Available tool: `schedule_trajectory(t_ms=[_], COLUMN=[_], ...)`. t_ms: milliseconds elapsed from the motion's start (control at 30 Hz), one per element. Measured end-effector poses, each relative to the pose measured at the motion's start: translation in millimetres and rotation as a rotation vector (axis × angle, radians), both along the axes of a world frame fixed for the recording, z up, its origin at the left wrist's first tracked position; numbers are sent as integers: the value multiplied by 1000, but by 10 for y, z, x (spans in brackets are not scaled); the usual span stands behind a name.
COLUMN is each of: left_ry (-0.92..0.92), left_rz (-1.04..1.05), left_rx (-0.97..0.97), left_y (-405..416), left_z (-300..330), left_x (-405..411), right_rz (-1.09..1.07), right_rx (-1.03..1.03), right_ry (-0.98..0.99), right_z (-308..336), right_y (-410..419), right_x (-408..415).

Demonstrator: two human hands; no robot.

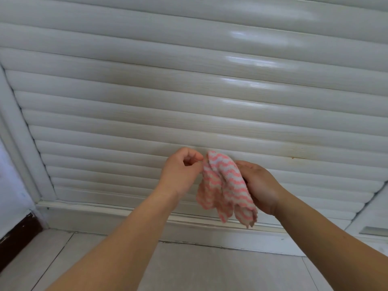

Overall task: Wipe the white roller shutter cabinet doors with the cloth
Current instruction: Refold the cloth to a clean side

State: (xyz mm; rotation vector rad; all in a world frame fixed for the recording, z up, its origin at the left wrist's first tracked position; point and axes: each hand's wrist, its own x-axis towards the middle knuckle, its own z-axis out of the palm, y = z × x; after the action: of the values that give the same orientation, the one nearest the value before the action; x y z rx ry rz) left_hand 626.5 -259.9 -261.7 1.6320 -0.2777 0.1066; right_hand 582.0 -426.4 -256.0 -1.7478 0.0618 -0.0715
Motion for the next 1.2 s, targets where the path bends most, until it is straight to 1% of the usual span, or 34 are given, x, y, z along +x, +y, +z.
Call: schedule_trajectory(t_ms=[100, 167, 233, 333, 433, 533, 600, 633, 700, 767, 800, 867, 933, 1033, 1067, 1133, 1200], left_ry=[-41, -18, 11, 11, 23, 11, 6, 4, -9, -38, -44, -40, 36, 302, 370, 427, 428], left_rz=[-47, -155, -207, -147, -96, -42, -29, -27, -9, 64, 99, 107, 52, -161, -230, -316, -326], left_rx=[-19, -11, 3, -36, -113, -111, -106, -96, -59, 52, 111, 142, 113, -1, -8, -30, -83], left_y=[-6, -32, -74, -94, -63, -35, -30, -34, -49, -69, -76, -94, -112, -154, -164, -184, -206], left_z=[53, 69, 70, 62, 65, 53, 40, 34, 11, -16, -17, 4, 60, 177, 191, 175, 135], left_x=[-25, -65, -101, -80, -40, -10, 11, 11, 13, 28, 26, 5, -41, -160, -186, -213, -210], right_rz=[-25, -21, -5, -35, -113, -163, -183, -184, -148, -106, -100, -119, -160, -185, -168, -84, -8], right_rx=[-42, -104, -162, -225, -200, -195, -164, -113, 48, 161, 179, 155, 111, 151, 171, 203, 246], right_ry=[-12, -30, -38, -74, -113, -124, -125, -115, -70, -40, -37, -48, -67, -79, -79, -69, -49], right_z=[15, 12, 10, 16, 48, 65, 69, 67, 73, 85, 87, 85, 84, 67, 58, 48, 39], right_y=[12, 8, 14, 24, -5, -36, -28, -21, 4, 17, 22, 12, -2, -26, -36, -46, -64], right_x=[-2, 10, 3, 0, 13, 20, 18, 15, 3, -12, -19, -21, -19, -13, -14, -25, -34])
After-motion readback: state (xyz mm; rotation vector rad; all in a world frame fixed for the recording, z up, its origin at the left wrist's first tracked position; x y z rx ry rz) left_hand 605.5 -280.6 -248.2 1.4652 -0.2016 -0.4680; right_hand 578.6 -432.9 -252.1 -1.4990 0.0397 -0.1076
